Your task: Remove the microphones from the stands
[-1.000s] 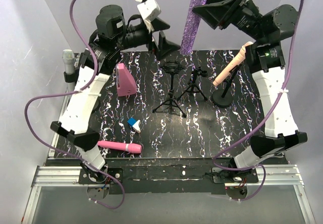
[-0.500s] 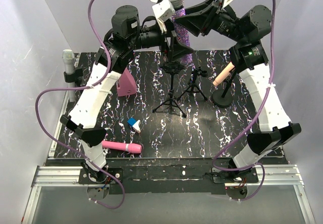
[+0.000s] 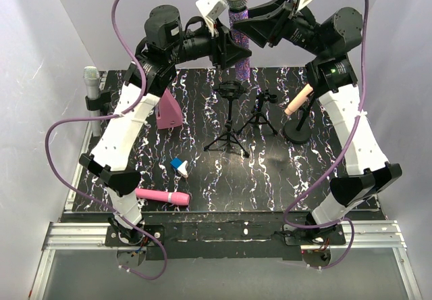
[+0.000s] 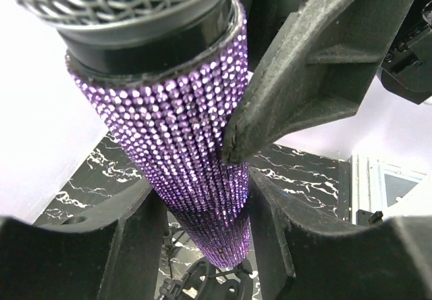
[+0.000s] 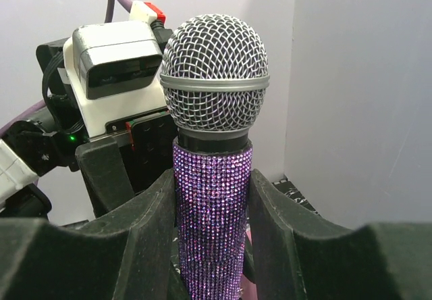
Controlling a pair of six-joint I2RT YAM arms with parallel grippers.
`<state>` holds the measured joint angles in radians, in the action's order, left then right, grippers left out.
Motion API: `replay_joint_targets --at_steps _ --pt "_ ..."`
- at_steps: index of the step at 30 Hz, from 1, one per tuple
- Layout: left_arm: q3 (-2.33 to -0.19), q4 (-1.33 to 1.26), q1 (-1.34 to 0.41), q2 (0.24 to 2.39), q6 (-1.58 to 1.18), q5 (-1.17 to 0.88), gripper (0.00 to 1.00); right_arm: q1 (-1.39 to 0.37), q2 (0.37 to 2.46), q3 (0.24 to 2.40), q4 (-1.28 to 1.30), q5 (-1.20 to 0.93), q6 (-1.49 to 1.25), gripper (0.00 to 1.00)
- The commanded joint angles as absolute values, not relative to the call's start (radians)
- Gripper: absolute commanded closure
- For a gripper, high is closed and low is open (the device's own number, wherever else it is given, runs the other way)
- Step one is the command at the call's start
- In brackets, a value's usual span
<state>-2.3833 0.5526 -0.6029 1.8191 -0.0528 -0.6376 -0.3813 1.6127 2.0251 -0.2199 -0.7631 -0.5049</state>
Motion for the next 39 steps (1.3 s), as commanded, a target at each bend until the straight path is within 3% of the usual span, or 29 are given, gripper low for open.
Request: replay_joint_targets --at_steps 1,2,3,6,7,8,9,19,25,31,35,39 --pt "-2.370 0.483 -0.604 1.770 -0.017 -0.614 0.72 -0.387 1.601 2.019 -0.258 -0.739 -0.505 0.99" --pt "-2.362 0.476 -0.604 1.766 -0.009 -0.608 0.72 -0.387 1.594 2.013 -0.256 -0.738 -0.503 0.99" --pt "-2.356 0.469 -0.603 1.761 -0.006 -0.604 0.73 -0.387 1.591 2.007 -0.249 -0.738 -0.499 0.92" --pt "-2.349 0.459 -0.594 1.755 0.038 -0.591 0.81 -0.385 1.568 1.990 -0.212 -0.730 -0.474 0.36" --pt "-2.345 0.454 -0.589 1.749 0.055 -0.583 0.85 -0.385 1.562 1.985 -0.195 -0.733 -0.463 0.24" --pt "-2.338 0.451 -0.583 1.741 0.070 -0.580 0.92 -0.382 1.548 1.968 -0.183 -0.736 -0.457 0.21" --pt "-2.330 0.445 -0.575 1.735 0.084 -0.568 1.00 -0.382 1.531 1.950 -0.176 -0.739 -0.451 0.19" --pt "-2.254 0.480 -0.466 1.652 0.248 -0.560 1.00 -0.362 1.364 1.784 -0.046 -0.759 -0.349 0.15" --pt "-2.128 0.800 -0.451 1.511 0.630 -0.480 1.00 -0.362 1.158 1.571 0.083 -0.594 -0.111 0.18" --pt "-2.073 1.365 -0.451 1.399 0.977 -0.364 1.00 -0.361 0.902 1.421 0.358 -0.430 0.075 0.17" --pt "-1.895 1.552 -0.451 1.281 1.061 -0.308 1.00 -0.362 0.735 1.298 0.510 -0.364 0.146 0.18" --pt "-1.491 1.615 -0.451 1.099 1.202 -0.296 1.00 -0.360 0.631 1.180 0.633 -0.314 0.115 0.23"
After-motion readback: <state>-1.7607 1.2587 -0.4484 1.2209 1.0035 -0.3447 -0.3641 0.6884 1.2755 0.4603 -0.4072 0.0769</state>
